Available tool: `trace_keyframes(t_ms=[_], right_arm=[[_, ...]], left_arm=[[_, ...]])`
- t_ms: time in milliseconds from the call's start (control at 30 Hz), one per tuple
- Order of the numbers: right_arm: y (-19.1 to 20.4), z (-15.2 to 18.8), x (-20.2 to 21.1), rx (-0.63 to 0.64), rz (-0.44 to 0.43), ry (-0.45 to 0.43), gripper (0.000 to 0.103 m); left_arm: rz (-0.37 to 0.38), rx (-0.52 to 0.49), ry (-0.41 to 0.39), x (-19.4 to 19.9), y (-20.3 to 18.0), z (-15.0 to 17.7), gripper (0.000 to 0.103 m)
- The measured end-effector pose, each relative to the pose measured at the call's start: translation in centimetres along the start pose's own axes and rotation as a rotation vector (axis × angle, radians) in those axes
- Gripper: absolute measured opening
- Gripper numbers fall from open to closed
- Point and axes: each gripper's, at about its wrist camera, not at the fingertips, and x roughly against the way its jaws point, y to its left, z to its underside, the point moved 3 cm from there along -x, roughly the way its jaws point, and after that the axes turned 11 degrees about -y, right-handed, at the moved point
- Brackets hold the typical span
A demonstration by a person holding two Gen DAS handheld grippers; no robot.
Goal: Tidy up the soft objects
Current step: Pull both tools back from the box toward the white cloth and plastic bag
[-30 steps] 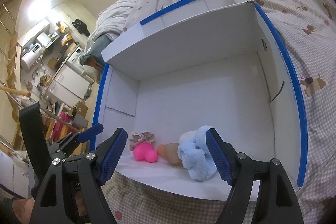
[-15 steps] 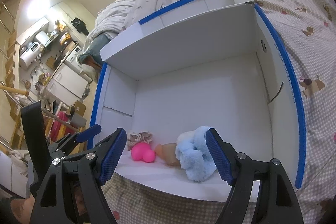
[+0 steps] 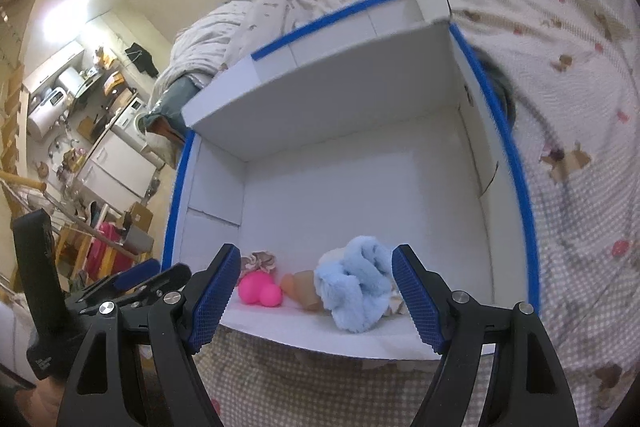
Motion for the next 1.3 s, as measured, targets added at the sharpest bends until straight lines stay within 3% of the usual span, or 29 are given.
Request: trace_keyframes(t_ms=[100, 267, 500, 667, 867, 1100, 1200, 1300], right_arm=[[0.7, -0.3, 1.4, 0.055, 0.009, -0.045, 0.083], [1.0, 0.1, 3.0, 0.065, -0.002, -0.043, 0.083], [1.0, 1.7, 6.4, 0.056, -0.004, -0.072, 0.083], [0.5, 3.0, 6.5, 0.062, 0.028, -0.027, 0.083], [-1.4, 3.9, 5.9, 0.057, 0.095, 0.048, 0.083], [-4.6, 4.4, 4.5, -0.092, 0.134, 0.124, 0.083], [-4.8, 4.8, 3.5, -0.164, 0.061, 0.180, 0.083], [-4.9, 5.3, 2.3, -0.174, 0.087, 0.222, 0.083]], left_arm=[[-0.007, 0.005, 0.006, 0.9, 0.5, 0.6, 0.068], [0.046, 0.119, 0.036, 2.3, 1.9, 1.6, 0.068], [0.023, 0.126, 0.057, 2.7, 2.4, 3.5, 0.068], [0.051, 0.124, 0.091, 2.3, 2.1, 4.4, 0.068], [0.020, 0.069, 0.086, 2.2, 1.5, 4.8, 0.068], [0.018, 0.077, 0.098, 1.7, 1.6, 5.0, 0.068], [-0.004, 0.098, 0.112, 1.4, 2.2, 5.1, 0.068], [-0.016, 0.134, 0.141, 0.9, 3.0, 5.5, 0.068]])
